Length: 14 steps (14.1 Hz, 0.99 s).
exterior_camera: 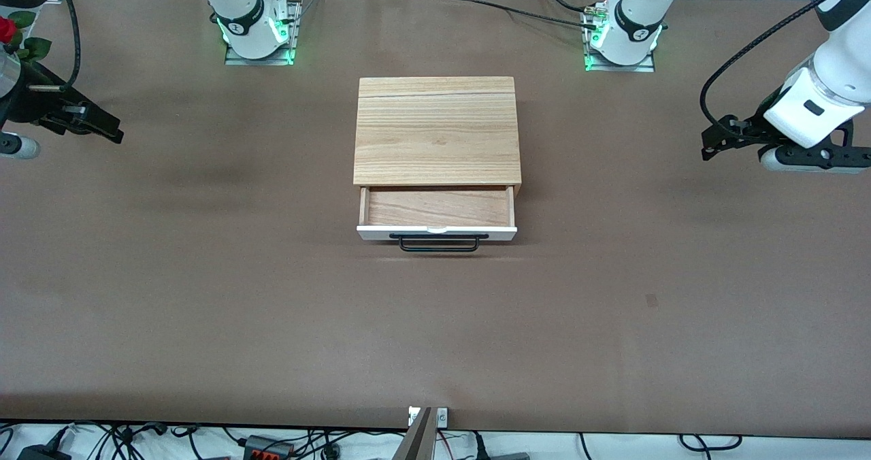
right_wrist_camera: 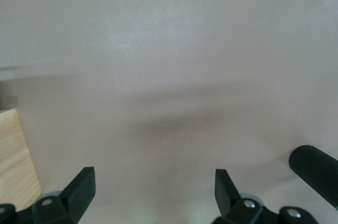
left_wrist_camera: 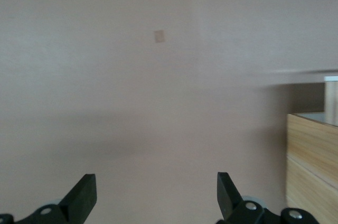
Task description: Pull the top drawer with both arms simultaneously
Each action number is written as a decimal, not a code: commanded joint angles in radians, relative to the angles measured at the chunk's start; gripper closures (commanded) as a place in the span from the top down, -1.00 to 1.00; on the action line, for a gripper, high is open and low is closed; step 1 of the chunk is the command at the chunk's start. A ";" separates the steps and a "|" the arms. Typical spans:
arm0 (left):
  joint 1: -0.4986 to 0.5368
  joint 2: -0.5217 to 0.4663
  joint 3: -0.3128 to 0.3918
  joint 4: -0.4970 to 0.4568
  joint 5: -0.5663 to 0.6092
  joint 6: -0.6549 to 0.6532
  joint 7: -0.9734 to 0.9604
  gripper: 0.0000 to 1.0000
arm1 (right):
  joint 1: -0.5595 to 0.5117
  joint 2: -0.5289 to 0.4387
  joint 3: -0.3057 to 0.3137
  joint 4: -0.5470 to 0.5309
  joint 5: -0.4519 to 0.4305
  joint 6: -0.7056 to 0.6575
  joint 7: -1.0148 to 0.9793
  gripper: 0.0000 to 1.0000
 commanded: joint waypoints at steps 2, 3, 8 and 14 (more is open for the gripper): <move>0.004 -0.005 -0.007 -0.007 0.030 0.008 0.008 1.00 | -0.020 0.012 0.009 0.045 0.004 -0.013 0.013 1.00; 0.004 -0.005 -0.007 -0.005 0.030 -0.004 0.006 1.00 | -0.019 0.015 0.012 0.047 0.004 -0.011 0.013 1.00; -0.007 0.036 -0.009 0.081 0.018 -0.098 0.005 1.00 | -0.016 0.015 0.018 0.045 0.026 -0.013 0.018 1.00; -0.005 0.055 -0.012 0.105 0.014 -0.122 0.005 1.00 | -0.012 0.015 0.020 0.044 0.028 -0.016 0.020 1.00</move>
